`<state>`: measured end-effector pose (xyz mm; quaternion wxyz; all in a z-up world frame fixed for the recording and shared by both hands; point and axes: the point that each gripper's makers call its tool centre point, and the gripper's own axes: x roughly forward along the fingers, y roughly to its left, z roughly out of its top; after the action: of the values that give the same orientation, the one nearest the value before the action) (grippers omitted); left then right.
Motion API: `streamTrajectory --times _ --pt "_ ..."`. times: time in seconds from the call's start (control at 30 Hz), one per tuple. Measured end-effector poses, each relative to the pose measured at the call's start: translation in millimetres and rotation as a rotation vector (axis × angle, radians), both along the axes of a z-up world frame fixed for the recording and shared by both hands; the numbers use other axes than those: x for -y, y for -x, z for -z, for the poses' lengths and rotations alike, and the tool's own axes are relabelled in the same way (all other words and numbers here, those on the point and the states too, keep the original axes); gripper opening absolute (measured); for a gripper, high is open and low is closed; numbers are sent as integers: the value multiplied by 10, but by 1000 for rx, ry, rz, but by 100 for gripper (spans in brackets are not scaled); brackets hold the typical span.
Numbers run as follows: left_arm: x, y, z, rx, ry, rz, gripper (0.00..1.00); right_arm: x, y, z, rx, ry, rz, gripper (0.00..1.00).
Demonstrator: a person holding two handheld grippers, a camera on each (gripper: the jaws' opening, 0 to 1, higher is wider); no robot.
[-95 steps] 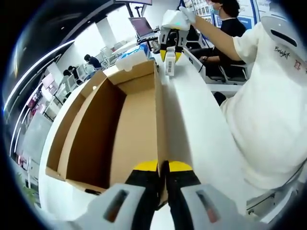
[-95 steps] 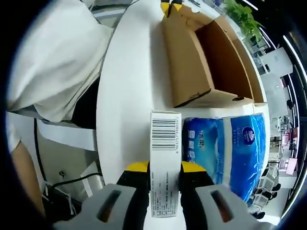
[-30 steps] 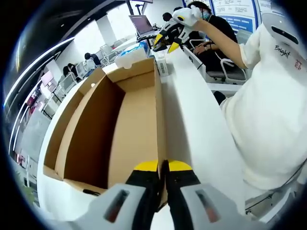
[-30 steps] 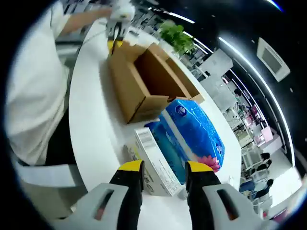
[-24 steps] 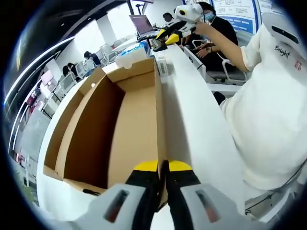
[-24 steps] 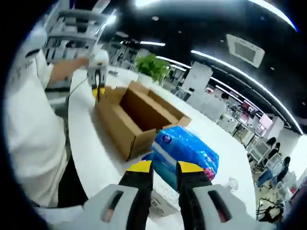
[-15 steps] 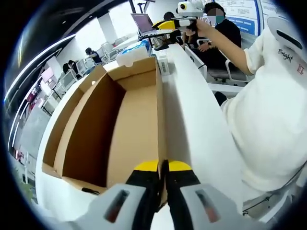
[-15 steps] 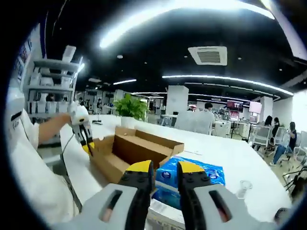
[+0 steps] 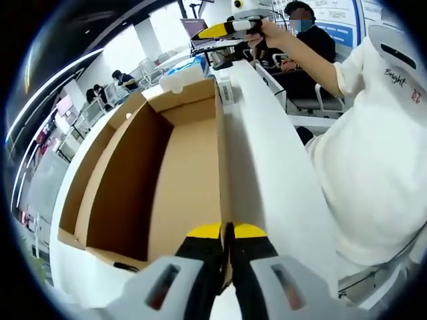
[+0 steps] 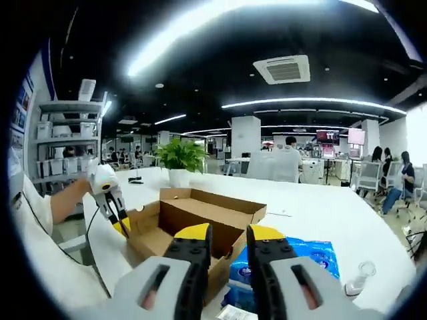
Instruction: Operate the shoe box by opening the lid, removing the specified soft item, and placing it in the target area until the item is outside and the box remains undamaged.
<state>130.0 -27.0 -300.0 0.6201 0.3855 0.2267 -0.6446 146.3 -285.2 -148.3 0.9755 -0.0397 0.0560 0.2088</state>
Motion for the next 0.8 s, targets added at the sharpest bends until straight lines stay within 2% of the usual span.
streamTrajectory --times 0.03,0.07,0.1,0.23,0.3,0.33,0.37,0.4,0.43,0.5,0.57,0.63,0.7,0.73,0.77,0.8 --pt "1 0 1 -4 0 -3 2 17 -38 -51 6 47 3 2" --pt "-1 4 2 -5 1 -6 2 53 -97 -146 15 64 44 3" --pt "-1 4 2 -4 2 -6 2 48 -136 -209 36 86 52 8" --pt "-3 6 2 -1 4 -6 2 -70 -227 -312 20 131 51 16" --pt "-2 5 1 -2 5 -7 3 -37 -279 -312 23 228 83 12" --pt "-4 -2 -1 1 8 -9 3 -5 -294 -303 38 350 91 8" --pt "-6 -12 -3 5 8 -10 3 44 -290 -311 30 400 129 7" --pt "-9 -13 -2 15 7 -8 3 58 -298 -431 55 366 188 8" --pt "-9 -12 -2 20 7 -5 3 9 -301 -518 82 355 186 9" --pt "-11 -8 -2 29 8 1 3 -68 -331 -637 88 330 154 9" --pt "-11 -10 -6 48 16 19 3 -116 -425 -635 43 264 121 10" --pt "-5 -25 -9 35 10 12 3 -84 -575 -550 -30 227 113 10" --pt "-3 -24 -7 28 6 13 3 -138 -677 -508 -76 217 63 10" --pt "-4 -25 -7 24 5 14 3 -158 -759 -564 -70 236 49 10" --pt "-4 -24 -7 23 5 15 3 -177 -824 -671 -13 266 47 11" --pt "-4 -22 -6 21 5 16 3 -211 -876 -741 -11 275 42 11"
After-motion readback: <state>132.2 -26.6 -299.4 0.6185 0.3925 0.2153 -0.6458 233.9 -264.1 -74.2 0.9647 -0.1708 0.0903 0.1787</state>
